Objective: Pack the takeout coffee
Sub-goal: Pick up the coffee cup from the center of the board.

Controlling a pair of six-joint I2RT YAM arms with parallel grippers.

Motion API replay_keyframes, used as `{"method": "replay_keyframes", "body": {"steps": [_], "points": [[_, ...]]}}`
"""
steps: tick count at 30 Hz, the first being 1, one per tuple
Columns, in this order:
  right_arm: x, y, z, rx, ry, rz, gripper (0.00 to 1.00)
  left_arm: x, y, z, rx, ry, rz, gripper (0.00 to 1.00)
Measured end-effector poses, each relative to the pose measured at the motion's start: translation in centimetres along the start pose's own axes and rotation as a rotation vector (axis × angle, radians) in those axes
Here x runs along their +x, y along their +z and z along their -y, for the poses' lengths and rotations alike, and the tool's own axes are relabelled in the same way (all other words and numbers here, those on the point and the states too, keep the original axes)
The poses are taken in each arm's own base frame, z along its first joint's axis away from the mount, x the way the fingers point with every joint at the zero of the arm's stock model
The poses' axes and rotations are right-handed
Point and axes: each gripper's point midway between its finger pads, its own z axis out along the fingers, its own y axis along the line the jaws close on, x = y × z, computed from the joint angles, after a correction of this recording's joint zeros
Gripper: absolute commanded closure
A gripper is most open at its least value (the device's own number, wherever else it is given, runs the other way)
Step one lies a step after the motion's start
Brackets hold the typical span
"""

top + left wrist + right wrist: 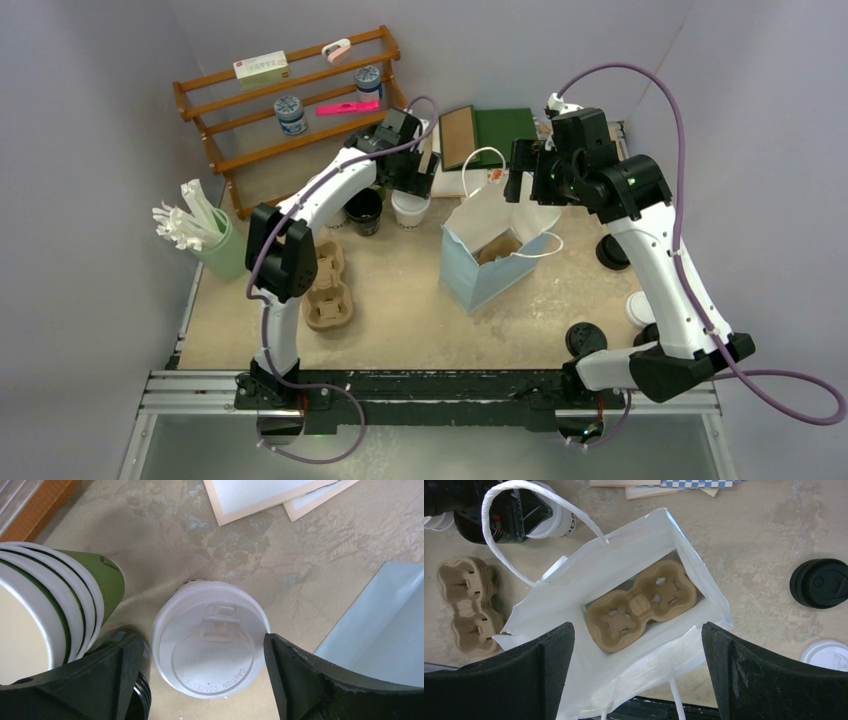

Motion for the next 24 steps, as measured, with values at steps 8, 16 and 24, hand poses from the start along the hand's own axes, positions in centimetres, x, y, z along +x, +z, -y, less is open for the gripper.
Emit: {"method": "replay_keyframes", "body": {"steps": [8, 16, 24], "points": [[0.0, 0.0, -0.1, -0.005, 0.000, -0.002, 0.01, -0.1, 0.1, 0.5, 0.014, 0.003, 0.008, 0.05], [0.2, -0.2, -0.3, -0.022, 0.000, -0.005, 0.01, 0.4, 0.4, 0.4, 0.010, 0.003, -0.004, 0.05], [0.2, -0.3, -0.4, -0.026, 0.001, -0.004, 0.01, 1.1, 0.6, 0.3, -0.002, 0.004, -0.006, 0.15]]}}
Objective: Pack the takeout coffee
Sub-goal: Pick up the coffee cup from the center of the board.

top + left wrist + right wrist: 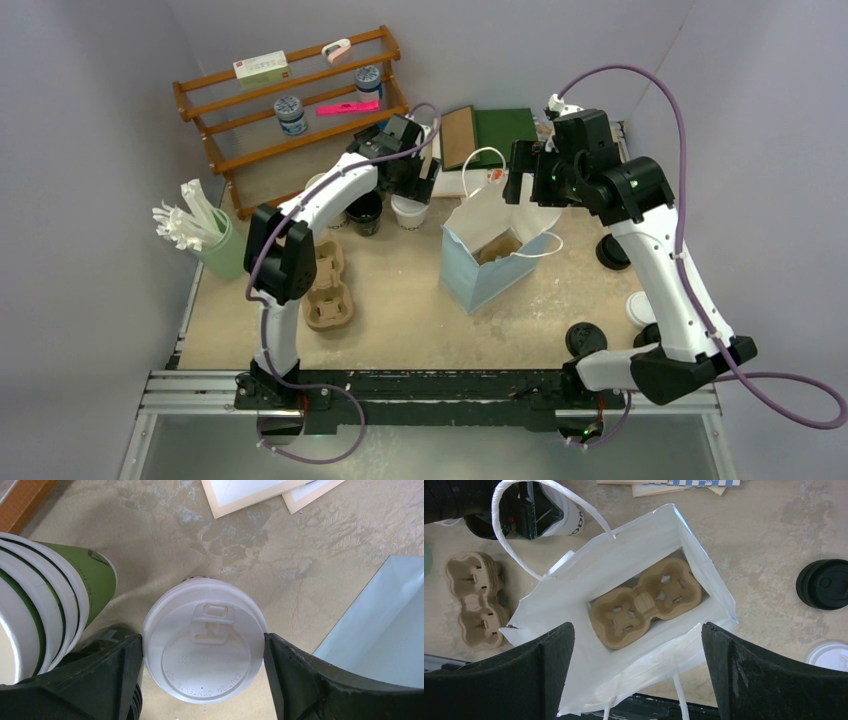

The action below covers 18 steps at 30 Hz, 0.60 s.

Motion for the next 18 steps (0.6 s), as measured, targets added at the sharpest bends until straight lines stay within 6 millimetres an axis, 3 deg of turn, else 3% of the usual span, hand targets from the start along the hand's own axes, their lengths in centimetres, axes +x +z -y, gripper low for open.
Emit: {"method": "replay_keyframes", "body": {"steps": [3, 9, 18], "points": [[0.0, -0.1, 0.0, -0.001, 0.000, 0.002, 0.01, 0.0, -0.1, 0.0, -0.010, 0.006, 0.004, 0.16], [0.1, -0.2, 0.0, -0.003, 0.001, 0.002, 0.01, 0.0, -0.3, -0.5, -0.051, 0.019, 0.013, 0.04], [0.2, -0.1, -0.3, -0.020, 0.001, -0.006, 0.01, -0.7, -1.5, -1.5, -0.101, 0.035, 0.042, 0.03]]}}
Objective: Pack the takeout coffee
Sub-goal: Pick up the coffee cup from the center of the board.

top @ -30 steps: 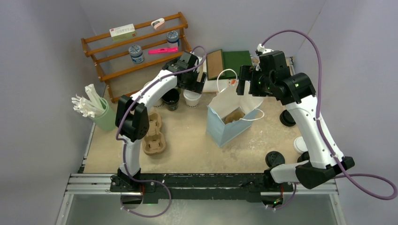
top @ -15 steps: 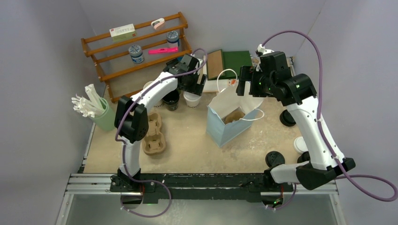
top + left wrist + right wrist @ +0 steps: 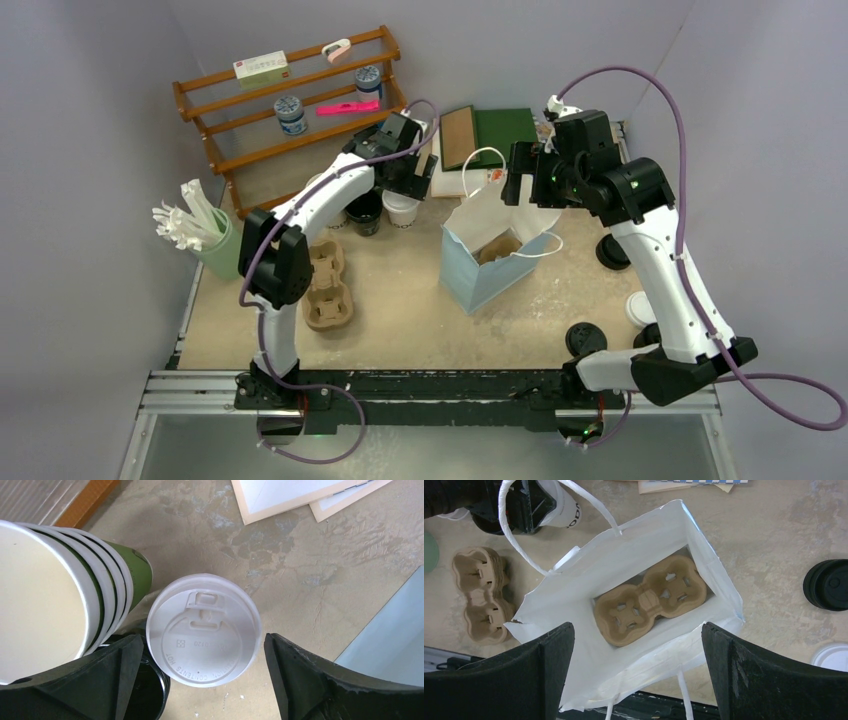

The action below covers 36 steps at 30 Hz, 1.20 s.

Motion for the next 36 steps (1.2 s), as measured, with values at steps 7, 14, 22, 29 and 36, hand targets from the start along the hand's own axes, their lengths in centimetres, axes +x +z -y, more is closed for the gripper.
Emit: {"method": "replay_keyframes", "body": {"steps": [7, 14, 22, 29, 36], "points": [[0.1, 0.0, -0.2, -0.009, 0.003, -0.003, 0.01, 0.0, -0.3, -0.1, -0.003, 0.004, 0.002, 0.05], [0.1, 0.0, -0.3, -0.015, 0.004, -0.006, 0.01, 0.5, -0.2, -0.1, -0.001, 0.007, -0.014, 0.05], [0.2, 0.0, -0.5, -0.026, 0.009, -0.012, 0.01, 0.8, -0.1, 0.1, 0.011, 0.012, -0.027, 0.10], [0.2, 0.1, -0.5, -0.027, 0.010, -0.013, 0.01, 1.0, 0.1, 0.1, 0.011, 0.024, -0.032, 0.16], [0.3, 0.1, -0.5, -0.026, 0.010, -0.014, 0.01, 1.2, 0.4, 0.0, 0.011, 0.031, -0.038, 0.15]]}}
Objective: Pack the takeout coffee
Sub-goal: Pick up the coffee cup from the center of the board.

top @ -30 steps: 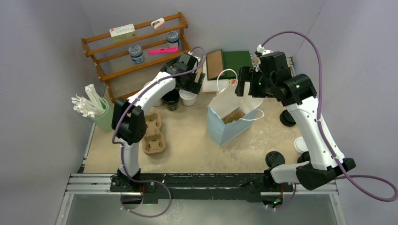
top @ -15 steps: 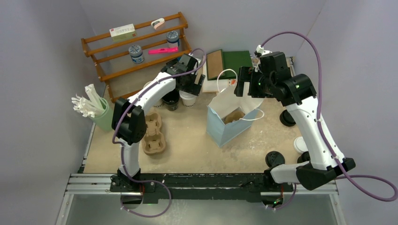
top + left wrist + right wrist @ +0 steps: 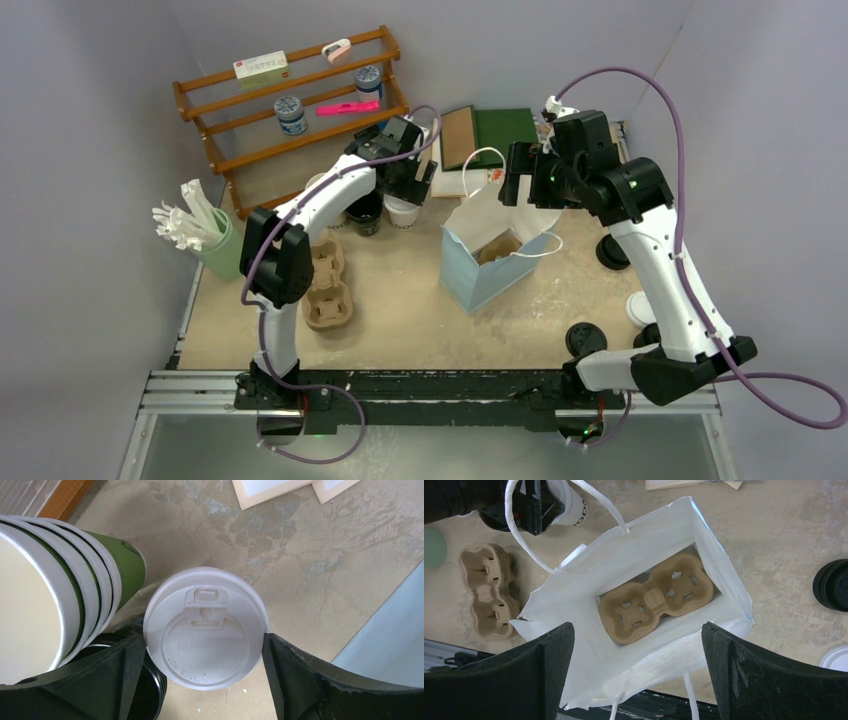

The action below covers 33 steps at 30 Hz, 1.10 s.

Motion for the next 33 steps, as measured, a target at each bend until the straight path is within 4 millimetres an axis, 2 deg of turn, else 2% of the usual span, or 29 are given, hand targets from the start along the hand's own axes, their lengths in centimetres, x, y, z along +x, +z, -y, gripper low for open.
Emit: {"method": "replay_keyframes", "body": {"steps": [3, 5, 13, 17, 20, 22, 26, 29, 33], "points": [[0.0, 0.0, 0.0, 0.000, -0.001, -0.001, 0.01, 0.0, 0.0, 0.0, 0.001, 0.001, 0.000, 0.26], [0.0, 0.0, 0.0, 0.000, -0.003, -0.001, 0.01, 0.0, 0.0, 0.1, 0.004, 0.001, 0.001, 0.29], [-0.3, 0.1, 0.7, 0.043, -0.013, -0.001, 0.01, -0.2, -0.5, 0.2, 0.005, 0.004, -0.002, 0.32], [-1.5, 0.0, 1.5, 0.104, -0.026, 0.018, 0.01, -0.8, -1.1, 0.4, 0.015, -0.002, 0.016, 0.33], [-2.4, -0.3, 2.2, 0.138, -0.031, 0.045, 0.01, -1.3, -2.4, 0.6, 0.033, -0.020, 0.038, 0.34], [-2.7, -0.5, 2.9, 0.167, -0.031, 0.056, 0.01, -1.8, -3.7, 0.8, 0.048, -0.033, 0.060, 0.34], [-2.7, -0.6, 4.5, 0.223, -0.020, 0.051, 0.02, -3.7, -8.0, 1.3, 0.094, -0.079, 0.134, 0.34], [-2.5, -0.4, 5.3, 0.242, -0.004, 0.039, 0.02, -5.4, -12.3, 1.5, 0.132, -0.104, 0.225, 0.35], [-1.5, 0.3, 6.0, 0.256, 0.013, 0.000, 0.04, -7.2, -20.0, 2.0, 0.220, -0.131, 0.385, 0.35]]}}
